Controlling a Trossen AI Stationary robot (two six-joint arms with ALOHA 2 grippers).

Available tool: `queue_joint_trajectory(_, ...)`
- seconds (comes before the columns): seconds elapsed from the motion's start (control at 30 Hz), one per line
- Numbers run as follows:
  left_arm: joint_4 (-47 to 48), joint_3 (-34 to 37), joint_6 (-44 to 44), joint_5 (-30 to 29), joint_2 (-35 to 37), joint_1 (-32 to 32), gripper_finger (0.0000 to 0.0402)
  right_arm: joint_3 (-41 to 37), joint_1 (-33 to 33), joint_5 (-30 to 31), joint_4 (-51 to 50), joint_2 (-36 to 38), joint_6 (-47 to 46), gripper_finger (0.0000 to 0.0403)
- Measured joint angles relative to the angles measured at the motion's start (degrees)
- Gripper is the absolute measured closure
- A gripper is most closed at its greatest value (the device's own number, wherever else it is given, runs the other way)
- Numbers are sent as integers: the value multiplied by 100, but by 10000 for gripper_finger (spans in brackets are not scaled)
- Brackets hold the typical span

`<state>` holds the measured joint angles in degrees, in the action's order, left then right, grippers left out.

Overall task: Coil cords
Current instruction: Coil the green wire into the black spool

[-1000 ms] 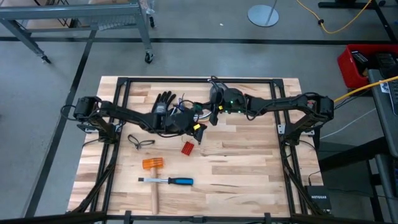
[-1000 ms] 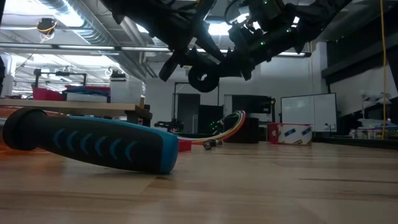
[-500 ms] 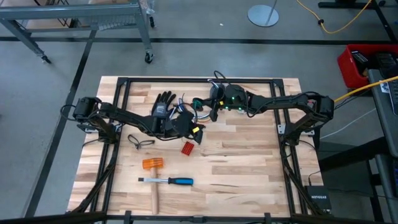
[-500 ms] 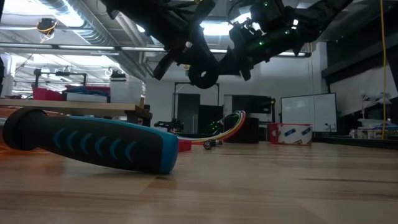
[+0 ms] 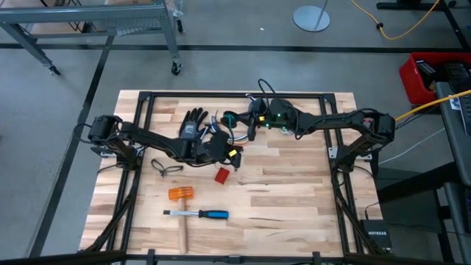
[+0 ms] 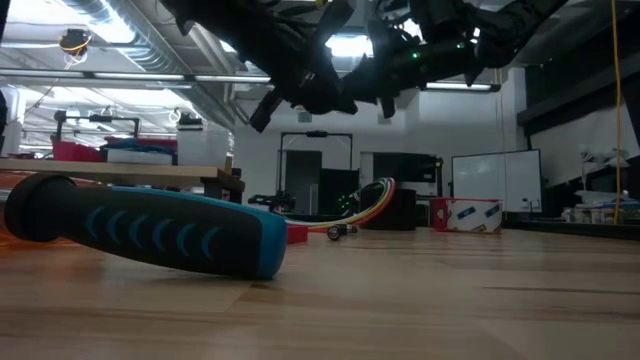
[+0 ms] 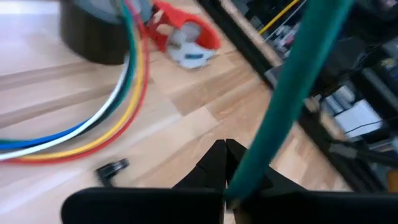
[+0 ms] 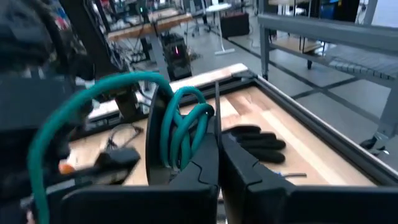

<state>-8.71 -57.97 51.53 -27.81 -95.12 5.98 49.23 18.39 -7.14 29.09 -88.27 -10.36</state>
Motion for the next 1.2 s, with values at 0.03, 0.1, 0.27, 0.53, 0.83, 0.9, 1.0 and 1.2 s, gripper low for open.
queue_joint_trajectory(0.03,-131,-1,-28,1,-32,0,401,0,0,0,65,0,-26,402)
queue_joint_trajectory(0.1,-235,-1,-55,2,-78,0,401,2,2,2,168,0,-69,402)
queue_joint_trajectory(0.27,-511,-1,-91,15,-216,2,401,2,2,2,338,0,-158,402)
queue_joint_trajectory(0.53,-702,-1,-262,95,-282,250,401,3,148,0,322,0,-13,402)
queue_joint_trajectory(0.83,-141,-1,-336,-1215,-277,1043,401,4,850,-1132,124,0,-189,402)
queue_joint_trajectory(0.9,122,-1,-208,-1997,-277,1236,401,4,977,-1463,123,0,-248,402)
queue_joint_trajectory(1.0,469,-1,-15,-2917,-277,1508,401,4,1149,-1807,119,0,-291,402)
queue_joint_trajectory(1.2,570,1,313,-3632,-277,1980,401,4,1403,-1951,87,0,-291,402)
